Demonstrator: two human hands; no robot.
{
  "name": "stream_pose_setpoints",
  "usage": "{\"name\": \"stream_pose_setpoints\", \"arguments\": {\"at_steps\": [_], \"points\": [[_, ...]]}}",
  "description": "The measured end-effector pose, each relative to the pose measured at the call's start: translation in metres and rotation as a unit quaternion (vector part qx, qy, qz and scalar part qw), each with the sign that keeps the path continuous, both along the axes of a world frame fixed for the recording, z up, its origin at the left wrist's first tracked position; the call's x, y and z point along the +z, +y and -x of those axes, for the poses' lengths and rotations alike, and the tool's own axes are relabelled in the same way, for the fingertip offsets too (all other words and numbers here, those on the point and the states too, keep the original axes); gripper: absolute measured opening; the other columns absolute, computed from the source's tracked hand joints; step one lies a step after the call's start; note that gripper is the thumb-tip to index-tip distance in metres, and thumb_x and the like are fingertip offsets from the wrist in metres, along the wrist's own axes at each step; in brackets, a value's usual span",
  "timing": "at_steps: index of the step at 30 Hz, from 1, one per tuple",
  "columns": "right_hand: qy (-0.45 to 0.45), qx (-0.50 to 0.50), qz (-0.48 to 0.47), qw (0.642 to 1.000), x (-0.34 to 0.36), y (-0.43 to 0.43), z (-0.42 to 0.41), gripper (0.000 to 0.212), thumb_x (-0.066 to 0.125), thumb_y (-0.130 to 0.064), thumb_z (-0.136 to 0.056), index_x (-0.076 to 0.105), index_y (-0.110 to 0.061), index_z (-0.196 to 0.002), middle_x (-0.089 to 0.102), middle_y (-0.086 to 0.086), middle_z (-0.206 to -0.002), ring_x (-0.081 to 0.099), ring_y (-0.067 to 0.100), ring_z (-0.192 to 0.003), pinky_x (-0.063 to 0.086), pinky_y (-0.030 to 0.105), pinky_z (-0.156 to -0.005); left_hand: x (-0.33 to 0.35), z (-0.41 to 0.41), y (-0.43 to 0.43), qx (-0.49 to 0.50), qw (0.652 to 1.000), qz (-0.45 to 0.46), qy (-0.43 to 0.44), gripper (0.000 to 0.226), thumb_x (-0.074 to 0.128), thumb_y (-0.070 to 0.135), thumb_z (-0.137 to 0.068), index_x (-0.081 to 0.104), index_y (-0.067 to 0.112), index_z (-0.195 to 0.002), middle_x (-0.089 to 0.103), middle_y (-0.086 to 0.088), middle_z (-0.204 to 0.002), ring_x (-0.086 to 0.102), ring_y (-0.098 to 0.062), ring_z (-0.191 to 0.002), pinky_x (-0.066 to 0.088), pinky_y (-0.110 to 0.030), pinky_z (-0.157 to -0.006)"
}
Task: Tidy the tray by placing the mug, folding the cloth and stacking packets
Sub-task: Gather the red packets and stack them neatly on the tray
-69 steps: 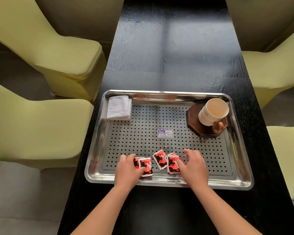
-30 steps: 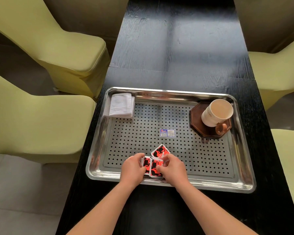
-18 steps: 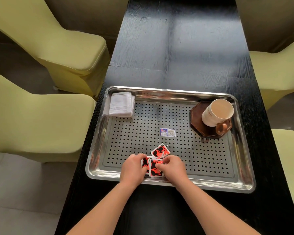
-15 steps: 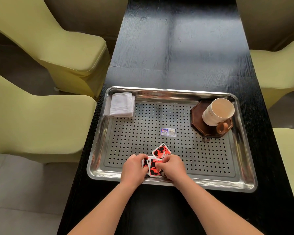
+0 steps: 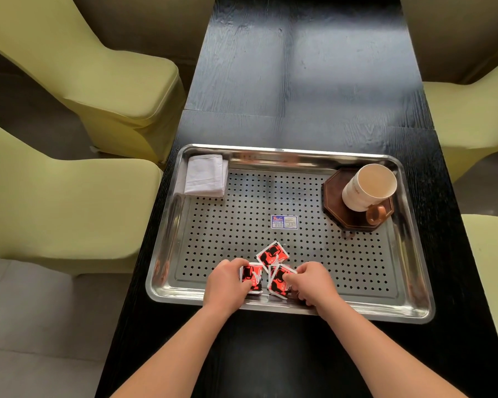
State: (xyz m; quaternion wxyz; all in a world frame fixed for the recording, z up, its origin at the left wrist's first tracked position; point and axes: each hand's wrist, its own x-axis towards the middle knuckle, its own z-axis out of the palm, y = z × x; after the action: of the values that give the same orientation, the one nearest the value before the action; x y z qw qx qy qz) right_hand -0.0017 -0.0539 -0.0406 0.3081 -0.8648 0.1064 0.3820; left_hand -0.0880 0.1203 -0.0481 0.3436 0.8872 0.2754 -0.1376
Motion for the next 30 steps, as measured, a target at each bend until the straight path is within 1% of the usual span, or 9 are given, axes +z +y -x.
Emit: {"name": "stream_pose_setpoints", "arguments": {"at_steps": [4, 7, 11, 13, 16, 18, 23, 27, 30], "points": [[-0.026, 0.05, 0.019, 0.998, 0.0, 0.009, 0.004, 0.021, 0.072, -0.033, -0.082, 0.064, -0.014, -0.077, 0.073, 0.004, -0.077, 0.063, 0.019, -0.068, 0.05, 0.035, -0.066, 0.002, 0.0, 0.0, -0.002, 1.0, 0.002, 0.003, 0.041, 0.072, 0.031, -0.085, 0.061, 0.031, -0.125, 0.055, 0.005, -0.094, 0.055, -0.013, -0.085, 0.042, -0.025, -0.071], [-0.101, 0.105, 0.052, 0.988, 0.003, 0.008, 0.002, 0.022, 0.073, -0.034, -0.083, 0.068, -0.021, -0.099, 0.068, -0.007, -0.088, 0.065, 0.016, -0.085, 0.052, 0.032, -0.073, 0.001, 0.0, 0.001, -0.006, 1.0, 0.004, 0.001, 0.042, 0.072, 0.029, -0.085, 0.061, 0.03, -0.126, 0.055, 0.005, -0.094, 0.055, -0.013, -0.085, 0.042, -0.025, -0.072], [-0.111, 0.162, 0.027, 0.98, 0.005, 0.004, 0.001, 0.032, 0.076, -0.034, -0.082, 0.066, -0.028, -0.112, 0.063, -0.012, -0.083, 0.063, 0.012, -0.083, 0.054, 0.033, -0.074, 0.002, 0.001, 0.001, -0.009, 1.0, 0.002, 0.0, 0.044, 0.071, 0.029, -0.086, 0.059, 0.03, -0.128, 0.055, 0.005, -0.094, 0.054, -0.012, -0.085, 0.041, -0.023, -0.071], [-0.143, 0.16, 0.027, 0.976, 0.005, 0.005, -0.003, 0.03, 0.073, -0.038, -0.086, 0.067, -0.026, -0.113, 0.065, -0.011, -0.085, 0.063, 0.012, -0.083, 0.055, 0.033, -0.076, 0.003, 0.001, 0.002, -0.01, 1.0, 0.007, -0.003, 0.044, 0.071, 0.03, -0.086, 0.059, 0.029, -0.128, 0.055, 0.005, -0.093, 0.053, -0.011, -0.084, 0.04, -0.022, -0.07], [-0.171, 0.121, 0.024, 0.978, 0.006, 0.012, -0.018, 0.031, 0.065, -0.037, -0.094, 0.065, -0.022, -0.12, 0.071, -0.002, -0.104, 0.068, 0.017, -0.091, 0.056, 0.038, -0.085, 0.004, 0.002, 0.003, -0.012, 1.0, 0.011, -0.008, 0.045, 0.071, 0.028, -0.086, 0.058, 0.029, -0.129, 0.054, 0.005, -0.093, 0.053, -0.01, -0.084, 0.041, -0.023, -0.072], [-0.169, 0.135, 0.038, 0.975, 0.006, 0.021, -0.027, 0.031, 0.061, -0.036, -0.096, 0.065, -0.019, -0.122, 0.072, 0.0, -0.112, 0.068, 0.018, -0.098, 0.055, 0.039, -0.089, 0.004, 0.002, 0.003, -0.011, 1.0, 0.012, -0.007, 0.044, 0.07, 0.026, -0.087, 0.058, 0.028, -0.129, 0.055, 0.005, -0.094, 0.054, -0.011, -0.086, 0.043, -0.023, -0.073], [-0.161, 0.165, 0.073, 0.97, 0.003, 0.038, -0.04, 0.027, 0.067, -0.035, -0.092, 0.068, -0.018, -0.112, 0.073, 0.0, -0.107, 0.067, 0.019, -0.1, 0.053, 0.034, -0.085, 0.003, 0.004, 0.002, -0.002, 1.0, 0.018, -0.005, 0.041, 0.068, 0.023, -0.086, 0.061, 0.028, -0.127, 0.053, 0.005, -0.092, 0.055, -0.011, -0.083, 0.046, -0.024, -0.074], [-0.1, 0.13, 0.051, 0.985, 0.001, 0.037, -0.044, 0.011, 0.076, -0.026, -0.085, 0.07, -0.018, -0.091, 0.074, 0.001, -0.093, 0.069, 0.019, -0.091, 0.057, 0.04, -0.085, 0.003, 0.004, 0.004, -0.006, 1.0, 0.024, -0.007, 0.041, 0.066, 0.02, -0.086, 0.062, 0.03, -0.126, 0.053, 0.006, -0.09, 0.055, -0.011, -0.083, 0.047, -0.025, -0.076], [-0.091, 0.12, 0.045, 0.987, 0.0, 0.033, -0.043, 0.01, 0.077, -0.023, -0.084, 0.069, -0.018, -0.081, 0.073, 0.0, -0.084, 0.07, 0.018, -0.083, 0.058, 0.036, -0.078, 0.001, 0.005, 0.004, -0.006, 1.0, 0.025, -0.01, 0.043, 0.065, 0.018, -0.087, 0.062, 0.031, -0.128, 0.052, 0.007, -0.088, 0.054, -0.01, -0.082, 0.046, -0.025, -0.075]]}}
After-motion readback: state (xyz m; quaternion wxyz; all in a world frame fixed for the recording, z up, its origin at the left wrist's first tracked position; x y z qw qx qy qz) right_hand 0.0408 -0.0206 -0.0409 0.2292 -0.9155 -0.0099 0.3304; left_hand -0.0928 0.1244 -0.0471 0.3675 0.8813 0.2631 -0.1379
